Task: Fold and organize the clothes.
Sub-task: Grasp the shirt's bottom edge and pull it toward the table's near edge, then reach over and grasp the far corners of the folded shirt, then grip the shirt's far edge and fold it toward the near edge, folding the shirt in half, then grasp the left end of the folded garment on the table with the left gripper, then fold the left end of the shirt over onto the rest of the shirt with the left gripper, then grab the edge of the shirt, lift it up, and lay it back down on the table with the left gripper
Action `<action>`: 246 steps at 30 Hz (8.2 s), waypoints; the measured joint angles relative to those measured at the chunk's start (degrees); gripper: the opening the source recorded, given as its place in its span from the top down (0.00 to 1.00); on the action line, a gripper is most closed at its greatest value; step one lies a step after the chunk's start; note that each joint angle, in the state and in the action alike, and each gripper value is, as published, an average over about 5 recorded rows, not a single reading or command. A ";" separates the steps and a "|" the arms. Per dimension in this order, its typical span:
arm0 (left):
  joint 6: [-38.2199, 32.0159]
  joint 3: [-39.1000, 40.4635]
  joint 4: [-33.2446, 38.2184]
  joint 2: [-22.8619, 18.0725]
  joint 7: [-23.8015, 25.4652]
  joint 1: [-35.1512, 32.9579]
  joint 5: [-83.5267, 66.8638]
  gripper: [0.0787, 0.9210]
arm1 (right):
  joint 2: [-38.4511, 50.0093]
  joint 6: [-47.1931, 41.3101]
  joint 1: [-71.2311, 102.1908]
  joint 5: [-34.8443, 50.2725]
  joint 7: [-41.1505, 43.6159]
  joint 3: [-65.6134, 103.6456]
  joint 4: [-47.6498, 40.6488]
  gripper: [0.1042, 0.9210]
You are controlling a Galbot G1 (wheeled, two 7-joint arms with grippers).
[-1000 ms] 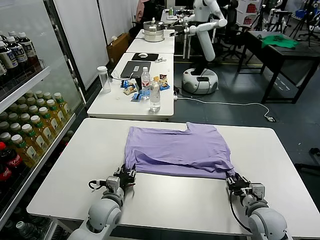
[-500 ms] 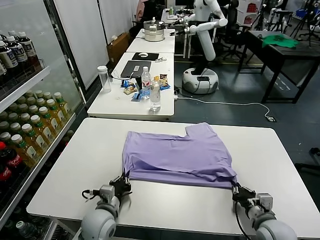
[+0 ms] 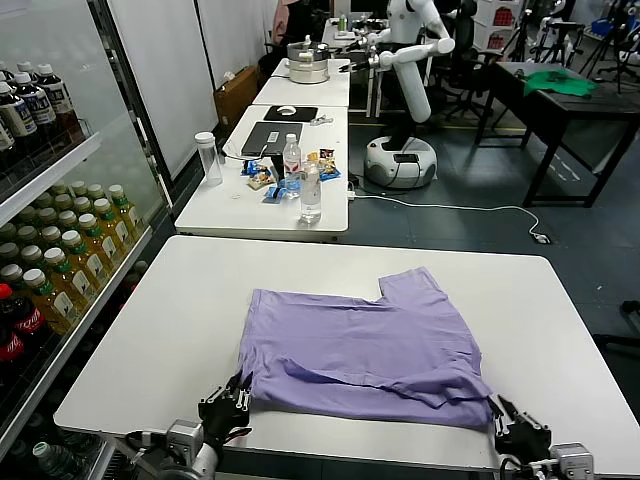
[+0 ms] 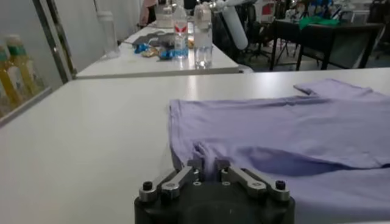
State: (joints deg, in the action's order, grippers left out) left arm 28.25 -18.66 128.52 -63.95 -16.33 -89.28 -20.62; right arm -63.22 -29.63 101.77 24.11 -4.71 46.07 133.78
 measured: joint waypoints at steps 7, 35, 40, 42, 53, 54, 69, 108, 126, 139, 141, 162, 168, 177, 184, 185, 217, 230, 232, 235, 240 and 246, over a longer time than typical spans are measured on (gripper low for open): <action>-0.05 -0.88 -0.68 3.00 -0.49 4.88 -2.80 0.43 | 3.52 -1.55 -16.18 4.18 -2.44 -6.51 -8.26 0.34; 1.14 16.19 -39.89 -1.57 0.34 45.14 -8.24 0.12 | -2.12 -3.47 -67.77 9.42 -4.31 -35.42 -58.79 0.16; 1.72 17.24 -41.74 -1.79 0.23 46.30 -7.92 0.22 | -2.12 -3.54 -68.56 10.35 -4.32 -36.58 -61.32 0.33; 1.93 17.50 -42.21 -1.84 0.20 46.57 -7.88 0.28 | -2.02 -3.50 -68.50 10.75 -4.19 -36.78 -61.79 0.39; 2.58 17.96 -43.66 -2.76 0.20 46.75 -8.64 0.65 | -0.53 -3.37 -66.05 11.85 -2.63 -36.88 -60.32 0.79; 2.56 17.93 -43.64 -2.79 0.19 46.66 -8.75 0.68 | -0.31 -3.37 -65.70 12.00 -2.45 -36.78 -59.90 0.82; -1.10 14.59 -36.35 0.25 0.67 41.09 -13.29 0.99 | 5.56 -3.62 -55.44 15.65 -1.62 -29.84 -43.50 0.99; -0.12 5.93 -9.71 3.26 -2.10 13.81 -5.48 0.47 | 3.28 -3.04 -14.52 5.65 -0.80 -7.84 -11.09 0.45; -3.37 9.68 -19.14 -11.67 -11.34 14.25 8.68 0.29 | 1.53 -2.07 -11.14 3.31 -0.51 -7.89 -9.43 0.12; -3.20 7.73 -19.99 -12.23 -10.60 13.66 6.84 0.74 | 1.89 -2.08 -10.99 3.93 -0.50 -7.43 -8.43 0.12; -3.07 6.48 -19.56 -11.28 -10.28 13.37 5.45 0.80 | 1.97 -2.07 -10.99 4.15 -0.56 -7.26 -8.33 0.12; -1.68 -12.75 -1.97 1.16 -9.03 10.86 -26.73 0.95 | -0.74 -1.72 -10.11 3.39 -1.49 -7.55 -7.84 0.12; -3.06 -5.19 0.19 -5.26 -9.47 12.53 -33.91 0.95 | -1.26 -1.43 -9.32 2.91 -1.48 -7.12 -7.60 0.12; -4.32 6.17 -5.90 -15.32 -10.86 18.31 -37.24 0.95 | -1.37 -0.92 -9.60 2.99 -1.26 -6.70 -8.40 0.12; -3.80 12.24 -11.75 -18.92 -9.52 22.43 -34.79 0.85 | -1.54 -0.68 -10.30 3.15 -1.19 -6.98 -9.58 0.12; -3.67 12.85 -12.21 -19.11 -9.10 22.76 -34.20 0.81 | -1.57 -0.67 -10.43 3.16 -1.19 -7.08 -9.76 0.12; -2.36 9.66 -15.80 -11.86 -8.19 13.57 6.39 0.15 | -3.76 -0.26 -11.81 1.74 -0.96 -8.15 -11.68 0.12; -1.10 9.36 -15.63 -12.27 -9.04 12.40 3.13 0.58 | -4.17 -0.49 -10.82 1.73 -1.09 -7.45 -9.91 0.12; -1.13 8.90 -15.26 -12.49 -9.15 12.26 0.40 0.65 | -4.26 -0.51 -10.66 1.73 -1.13 -7.36 -9.62 0.12; -1.49 8.06 -14.60 -12.91 -9.32 11.96 -4.72 0.75 | -4.45 -0.51 -10.39 1.72 -1.19 -7.22 -9.18 0.12; -2.73 5.94 -13.33 -13.60 -9.49 11.32 -14.42 0.91 | -4.69 -0.48 -9.87 1.74 -1.28 -6.89 -8.47 0.12; -4.03 0.74 -11.07 -13.09 -9.79 11.15 -26.47 0.94 | -4.71 -0.21 -9.40 2.05 -1.31 -6.41 -7.99 0.12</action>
State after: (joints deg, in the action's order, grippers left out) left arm 24.23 -17.92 117.45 -77.04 -26.12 -78.12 -47.09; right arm -67.93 -29.84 92.37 26.16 -6.03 39.66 125.79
